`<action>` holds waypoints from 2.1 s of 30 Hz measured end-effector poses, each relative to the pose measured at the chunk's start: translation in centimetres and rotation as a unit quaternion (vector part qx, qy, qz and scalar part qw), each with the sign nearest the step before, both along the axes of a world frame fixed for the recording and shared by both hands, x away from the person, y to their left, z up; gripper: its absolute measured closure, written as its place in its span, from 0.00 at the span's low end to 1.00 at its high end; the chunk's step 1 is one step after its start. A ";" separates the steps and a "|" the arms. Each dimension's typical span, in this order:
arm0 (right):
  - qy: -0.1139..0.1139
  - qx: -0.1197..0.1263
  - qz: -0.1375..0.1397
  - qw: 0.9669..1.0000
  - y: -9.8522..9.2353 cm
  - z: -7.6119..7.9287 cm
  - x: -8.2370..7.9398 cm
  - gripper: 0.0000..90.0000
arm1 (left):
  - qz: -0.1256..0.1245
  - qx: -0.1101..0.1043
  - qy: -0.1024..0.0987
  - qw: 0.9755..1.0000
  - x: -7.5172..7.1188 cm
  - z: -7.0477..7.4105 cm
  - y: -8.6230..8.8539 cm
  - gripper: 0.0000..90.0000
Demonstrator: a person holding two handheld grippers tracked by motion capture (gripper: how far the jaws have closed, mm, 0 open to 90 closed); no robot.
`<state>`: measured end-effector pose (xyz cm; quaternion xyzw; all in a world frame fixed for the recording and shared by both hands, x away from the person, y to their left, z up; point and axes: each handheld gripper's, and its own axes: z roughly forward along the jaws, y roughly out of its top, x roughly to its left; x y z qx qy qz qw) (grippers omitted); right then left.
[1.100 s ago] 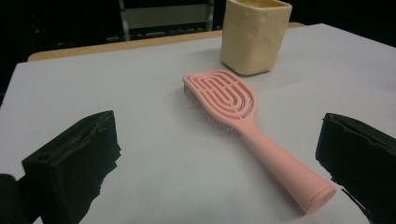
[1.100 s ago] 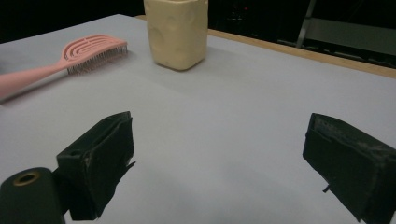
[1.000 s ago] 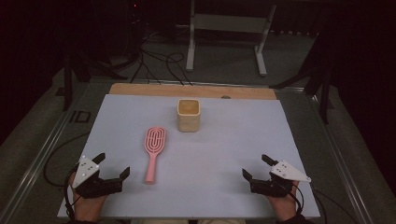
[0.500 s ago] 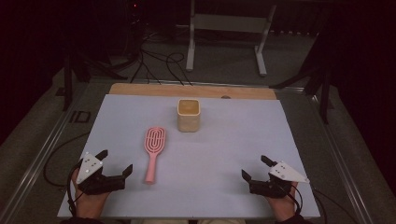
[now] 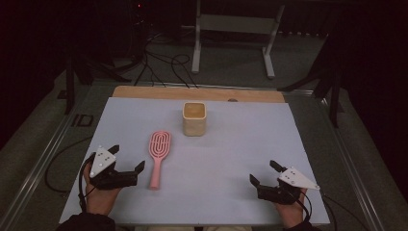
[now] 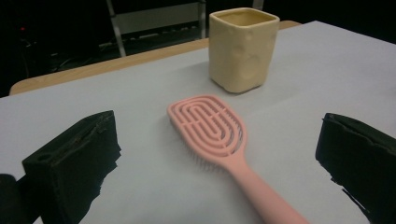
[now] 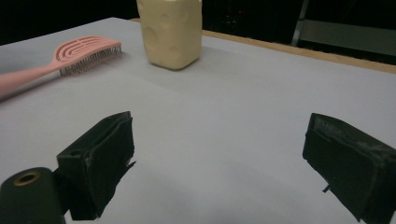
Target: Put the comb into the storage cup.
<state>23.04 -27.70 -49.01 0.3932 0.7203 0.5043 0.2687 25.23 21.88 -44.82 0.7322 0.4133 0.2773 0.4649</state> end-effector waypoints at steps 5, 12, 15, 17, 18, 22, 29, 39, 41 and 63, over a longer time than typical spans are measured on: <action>0.001 0.002 -0.002 1.000 -0.1 0.0 0.0 0.10 | -0.011 0.000 0.008 1.000 1.0 -0.2 -1.1 0.00; 0.005 0.000 -0.001 1.000 0.0 -0.2 0.1 0.10 | -0.025 0.004 0.023 0.999 1.9 -0.5 -2.5 0.00; 0.005 0.000 0.000 1.000 0.0 -0.2 0.1 0.10 | -0.028 0.012 0.030 0.999 2.3 -0.5 -3.0 0.00; 0.005 -0.002 0.000 1.000 0.1 -0.2 0.1 0.10 | -0.029 0.012 0.034 0.999 2.5 -0.5 -3.2 0.00; 0.005 -0.002 0.001 1.000 0.1 -0.2 0.1 0.10 | -0.030 0.014 0.035 0.999 2.6 -0.6 -3.3 0.00; 0.007 -0.002 0.002 1.000 0.1 -0.2 0.1 0.10 | -0.031 0.015 0.043 0.998 3.0 -0.8 -3.7 0.00; 0.007 -0.002 0.003 1.000 0.2 -0.3 0.2 0.10 | -0.037 0.020 0.057 0.997 3.5 -1.3 -4.4 0.01; 0.008 -0.003 0.005 1.000 0.2 -0.3 0.2 0.10 | -0.051 0.027 0.078 0.995 4.0 -2.0 -5.6 0.01; 0.008 -0.003 0.006 1.000 0.2 -0.3 0.2 0.10 | -0.055 0.027 0.086 0.994 4.1 -2.2 -5.9 0.01; 0.010 -0.006 0.006 1.000 0.3 -0.4 0.2 0.10 | -0.075 0.043 0.146 0.986 4.6 -4.0 -7.4 0.30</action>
